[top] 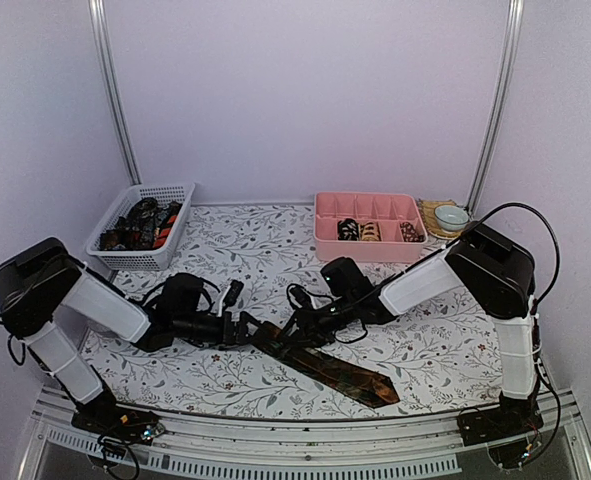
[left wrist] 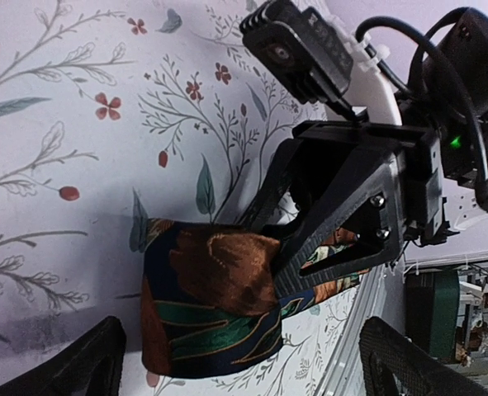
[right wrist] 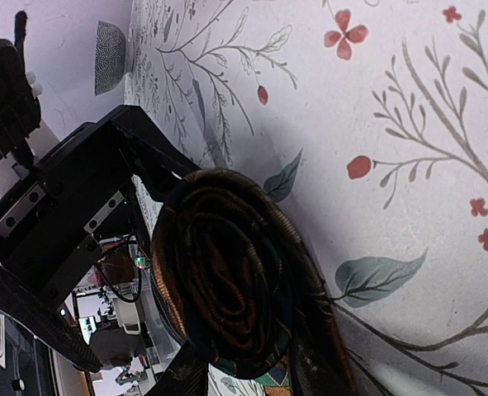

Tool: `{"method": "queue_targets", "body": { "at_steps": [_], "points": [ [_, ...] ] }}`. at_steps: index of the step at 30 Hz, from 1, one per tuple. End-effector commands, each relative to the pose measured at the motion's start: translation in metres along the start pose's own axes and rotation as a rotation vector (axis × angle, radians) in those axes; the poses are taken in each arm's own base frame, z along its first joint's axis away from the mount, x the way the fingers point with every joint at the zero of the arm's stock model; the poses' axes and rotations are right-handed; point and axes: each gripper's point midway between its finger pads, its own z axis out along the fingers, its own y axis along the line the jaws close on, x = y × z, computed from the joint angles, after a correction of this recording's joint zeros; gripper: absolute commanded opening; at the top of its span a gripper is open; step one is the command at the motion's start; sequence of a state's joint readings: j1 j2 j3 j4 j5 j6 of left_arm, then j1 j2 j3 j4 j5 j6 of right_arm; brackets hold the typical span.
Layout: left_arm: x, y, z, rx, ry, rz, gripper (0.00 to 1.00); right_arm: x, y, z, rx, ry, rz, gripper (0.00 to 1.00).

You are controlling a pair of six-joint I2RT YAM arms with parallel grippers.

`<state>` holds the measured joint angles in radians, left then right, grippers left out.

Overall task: Roll the ties
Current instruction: Roll the tie at the center of the board.

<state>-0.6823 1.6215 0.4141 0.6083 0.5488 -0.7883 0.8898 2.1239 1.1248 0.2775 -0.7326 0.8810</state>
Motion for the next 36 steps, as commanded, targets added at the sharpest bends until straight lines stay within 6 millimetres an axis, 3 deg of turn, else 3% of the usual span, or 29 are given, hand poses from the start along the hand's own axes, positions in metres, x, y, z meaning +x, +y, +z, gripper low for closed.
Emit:
{"method": "queue_targets", "body": {
  "at_steps": [1,17,19,29,36],
  "points": [
    [0.018,0.021,0.009,-0.004,0.054,-0.11,0.97,0.031,-0.06,0.013,0.145,0.063,0.113,0.33],
    [0.065,0.022,0.024,0.09,0.159,-0.213,0.72,0.032,-0.063,0.015,0.145,0.065,0.116,0.32],
    [0.071,0.031,0.027,0.076,0.174,-0.236,0.7,0.032,-0.064,0.015,0.145,0.065,0.116,0.32],
    [0.077,0.045,0.03,-0.014,0.199,-0.223,0.54,0.031,-0.061,0.014,0.141,0.061,0.114,0.32],
    [0.063,0.042,0.027,-0.078,0.174,-0.139,0.4,0.03,-0.059,0.012,0.144,0.058,0.11,0.33]
  ]
}}
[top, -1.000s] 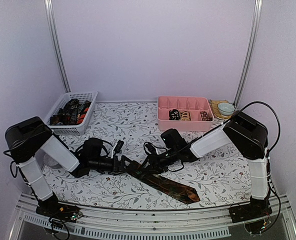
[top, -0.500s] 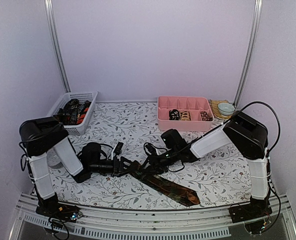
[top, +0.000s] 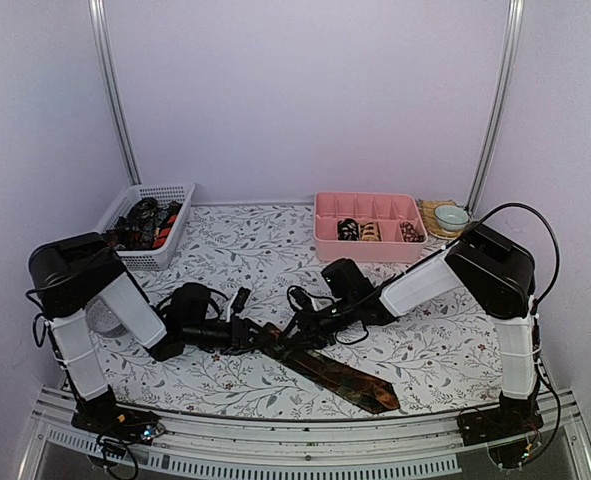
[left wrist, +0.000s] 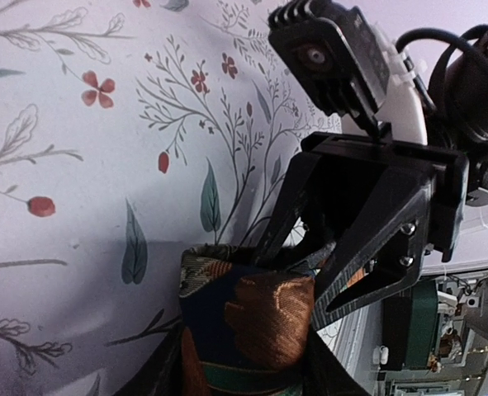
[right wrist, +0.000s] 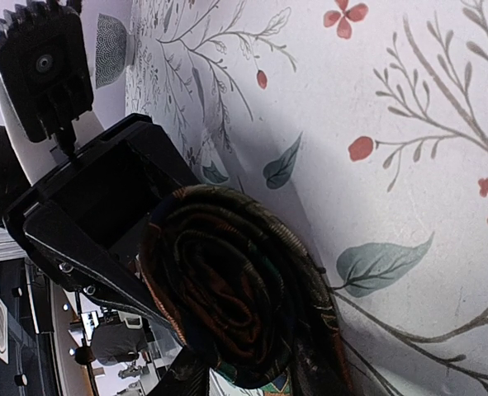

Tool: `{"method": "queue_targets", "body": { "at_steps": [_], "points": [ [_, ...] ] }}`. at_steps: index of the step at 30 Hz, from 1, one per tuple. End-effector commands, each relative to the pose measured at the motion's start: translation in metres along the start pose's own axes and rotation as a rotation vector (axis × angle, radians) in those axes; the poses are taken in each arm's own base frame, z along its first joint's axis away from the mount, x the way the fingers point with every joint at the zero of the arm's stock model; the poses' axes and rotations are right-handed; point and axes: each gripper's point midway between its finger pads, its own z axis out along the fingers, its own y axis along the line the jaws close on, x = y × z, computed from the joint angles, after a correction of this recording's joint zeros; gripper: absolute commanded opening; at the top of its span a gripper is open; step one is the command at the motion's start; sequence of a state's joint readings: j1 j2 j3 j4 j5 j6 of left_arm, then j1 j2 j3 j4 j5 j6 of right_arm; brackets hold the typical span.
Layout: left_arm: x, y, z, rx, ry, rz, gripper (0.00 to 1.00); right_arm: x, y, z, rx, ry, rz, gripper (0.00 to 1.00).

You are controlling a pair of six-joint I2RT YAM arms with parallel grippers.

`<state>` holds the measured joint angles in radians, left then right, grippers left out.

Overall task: Roll the ties
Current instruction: Roll the tie at the center of the board.

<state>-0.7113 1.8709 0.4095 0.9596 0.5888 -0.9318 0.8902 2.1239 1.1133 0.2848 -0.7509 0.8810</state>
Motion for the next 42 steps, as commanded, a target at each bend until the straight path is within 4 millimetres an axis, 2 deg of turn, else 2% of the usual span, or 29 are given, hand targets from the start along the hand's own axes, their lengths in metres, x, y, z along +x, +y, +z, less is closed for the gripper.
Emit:
{"method": "queue_targets", "body": {
  "at_steps": [1,5,11,17,20,26,32,34,35,37,42],
  "points": [
    [0.049,0.04,-0.005,-0.183,0.16,-0.056,0.36,0.024,-0.058,0.012,0.153,0.038,0.108,0.33],
    [0.042,0.034,-0.008,-0.181,0.135,-0.015,0.3,0.019,-0.054,0.003,0.162,0.022,0.1,0.36],
    [0.031,0.03,-0.014,-0.225,0.103,0.059,0.26,0.002,-0.029,-0.029,0.158,-0.039,0.028,0.44],
    [0.013,0.034,-0.02,-0.39,0.073,0.116,0.25,-0.013,0.006,-0.071,0.206,-0.118,-0.109,0.48],
    [0.004,0.035,-0.023,-0.498,0.055,0.134,0.21,-0.014,0.013,-0.086,0.257,-0.145,-0.17,0.49],
    [-0.017,0.031,-0.029,-0.69,0.016,0.191,0.2,-0.004,-0.011,-0.095,0.362,-0.14,-0.22,0.49],
    [-0.022,0.035,-0.029,-0.876,0.06,0.28,0.2,0.01,-0.029,-0.092,0.378,-0.116,-0.217,0.48],
    [-0.024,0.035,-0.027,-0.906,0.07,0.298,0.2,0.013,-0.038,-0.091,0.415,-0.11,-0.227,0.47],
    [-0.027,0.033,-0.026,-0.923,0.064,0.306,0.2,0.018,-0.051,-0.088,0.475,-0.09,-0.247,0.43],
    [-0.03,0.034,-0.027,-0.94,0.054,0.307,0.2,0.021,-0.059,-0.085,0.515,-0.08,-0.263,0.41],
    [-0.04,0.03,-0.03,-0.997,0.019,0.336,0.2,0.028,-0.065,-0.077,0.584,-0.055,-0.32,0.38]
  ]
}}
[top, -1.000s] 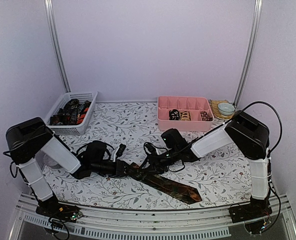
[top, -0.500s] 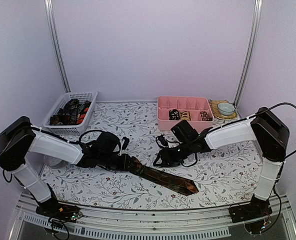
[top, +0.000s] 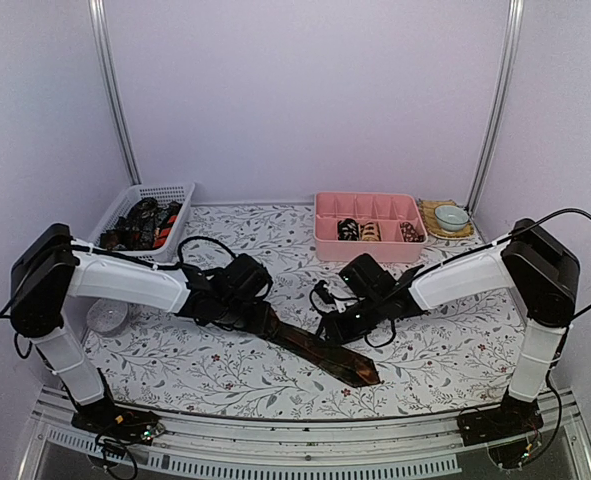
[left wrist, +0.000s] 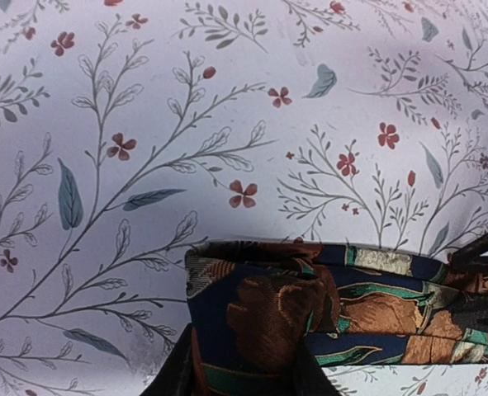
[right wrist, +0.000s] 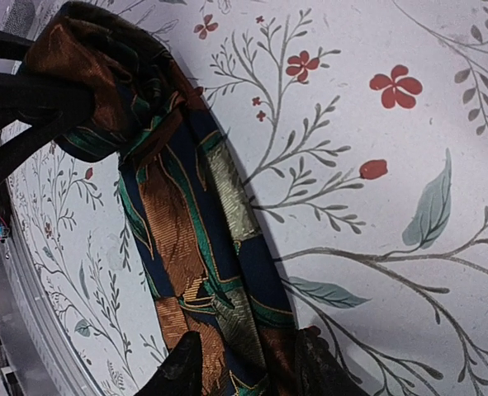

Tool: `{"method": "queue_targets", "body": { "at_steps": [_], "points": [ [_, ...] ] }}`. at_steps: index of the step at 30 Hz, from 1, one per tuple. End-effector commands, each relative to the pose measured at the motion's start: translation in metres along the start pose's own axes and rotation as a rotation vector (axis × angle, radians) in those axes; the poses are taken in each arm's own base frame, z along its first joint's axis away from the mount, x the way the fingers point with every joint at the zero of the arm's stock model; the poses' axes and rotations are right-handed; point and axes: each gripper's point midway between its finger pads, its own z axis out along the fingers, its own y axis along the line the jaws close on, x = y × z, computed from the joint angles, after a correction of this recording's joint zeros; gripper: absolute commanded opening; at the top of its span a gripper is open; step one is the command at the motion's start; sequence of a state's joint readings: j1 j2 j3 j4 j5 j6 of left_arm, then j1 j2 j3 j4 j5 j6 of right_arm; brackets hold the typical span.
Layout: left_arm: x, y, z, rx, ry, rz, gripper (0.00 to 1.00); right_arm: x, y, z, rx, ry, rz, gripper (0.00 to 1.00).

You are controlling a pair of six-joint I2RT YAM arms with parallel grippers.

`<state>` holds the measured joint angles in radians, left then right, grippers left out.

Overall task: Roll the ties
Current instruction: Roll the tie at the center of the board.

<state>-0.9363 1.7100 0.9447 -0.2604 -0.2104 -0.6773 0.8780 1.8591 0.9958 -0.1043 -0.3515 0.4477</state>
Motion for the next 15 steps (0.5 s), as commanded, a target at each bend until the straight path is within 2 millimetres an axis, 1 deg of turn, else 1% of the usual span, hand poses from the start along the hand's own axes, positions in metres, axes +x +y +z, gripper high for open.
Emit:
{"method": "queue_targets", "body": {
  "at_steps": [1,9,15],
  "points": [
    [0.016,0.026,0.005,-0.176,0.047,0.072,0.2,0.027,-0.016,0.001,0.14,0.065,-0.057,0.37],
    [0.02,0.023,0.007,-0.336,0.054,0.214,0.21,0.036,-0.02,0.009,0.181,0.081,-0.105,0.35],
    [0.009,0.027,-0.005,-0.415,-0.001,0.264,0.21,0.037,-0.031,0.007,0.241,0.072,-0.119,0.35]
  ]
}}
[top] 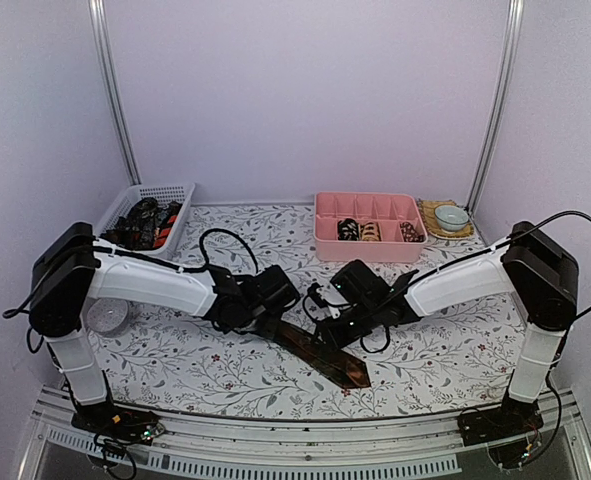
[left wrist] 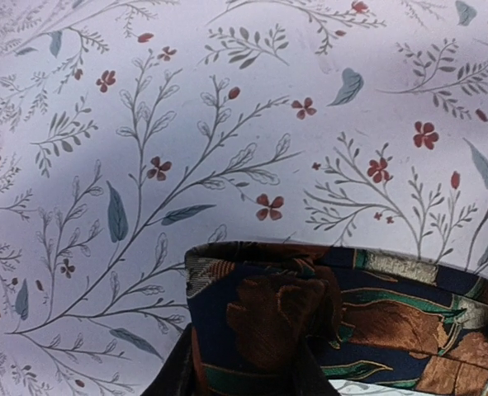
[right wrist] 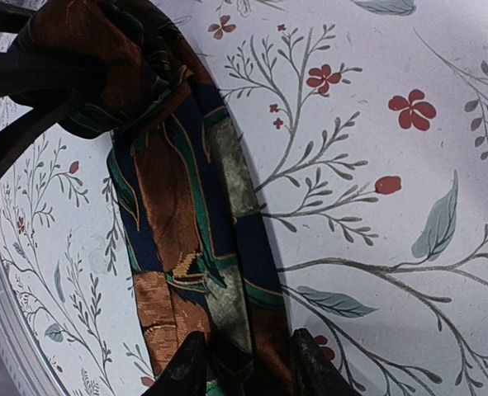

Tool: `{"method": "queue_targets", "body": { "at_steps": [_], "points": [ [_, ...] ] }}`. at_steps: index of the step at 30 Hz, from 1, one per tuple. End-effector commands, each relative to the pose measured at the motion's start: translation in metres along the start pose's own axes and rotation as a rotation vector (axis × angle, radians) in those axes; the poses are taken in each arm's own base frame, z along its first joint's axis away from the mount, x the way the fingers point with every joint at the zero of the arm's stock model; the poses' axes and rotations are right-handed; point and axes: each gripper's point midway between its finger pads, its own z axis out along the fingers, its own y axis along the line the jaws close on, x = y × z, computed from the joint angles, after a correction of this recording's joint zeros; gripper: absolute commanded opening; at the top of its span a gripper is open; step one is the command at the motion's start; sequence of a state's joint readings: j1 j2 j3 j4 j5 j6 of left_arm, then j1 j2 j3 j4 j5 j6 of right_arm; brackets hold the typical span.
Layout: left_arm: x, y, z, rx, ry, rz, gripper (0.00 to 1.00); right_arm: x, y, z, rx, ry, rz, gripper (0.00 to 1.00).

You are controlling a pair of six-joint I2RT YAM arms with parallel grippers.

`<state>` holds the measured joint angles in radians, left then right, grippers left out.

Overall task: Roll the ties
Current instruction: Roll the tie at the center of the board.

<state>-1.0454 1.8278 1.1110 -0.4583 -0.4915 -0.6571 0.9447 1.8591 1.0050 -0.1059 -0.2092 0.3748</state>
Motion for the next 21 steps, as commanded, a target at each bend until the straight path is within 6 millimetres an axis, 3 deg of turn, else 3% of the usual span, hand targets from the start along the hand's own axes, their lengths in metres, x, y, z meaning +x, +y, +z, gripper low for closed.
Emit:
{"method": "queue_targets", "body": {
  "at_steps": [1,6,12,21],
  "points": [
    [0.018,0.029,0.0,-0.183,0.043,0.126,0.21,0.04,-0.031,0.002,0.143,0.118,-0.002,0.35],
    [0.013,0.027,-0.002,-0.309,0.025,0.244,0.22,0.032,-0.022,-0.004,0.11,0.095,-0.01,0.37],
    [0.037,0.012,0.015,-0.433,0.047,0.438,0.22,0.018,-0.004,-0.019,-0.006,0.055,0.017,0.48],
    [0.054,-0.012,0.023,-0.324,0.044,0.49,0.22,-0.013,-0.009,-0.072,-0.135,-0.061,0.108,0.54]
  ]
}}
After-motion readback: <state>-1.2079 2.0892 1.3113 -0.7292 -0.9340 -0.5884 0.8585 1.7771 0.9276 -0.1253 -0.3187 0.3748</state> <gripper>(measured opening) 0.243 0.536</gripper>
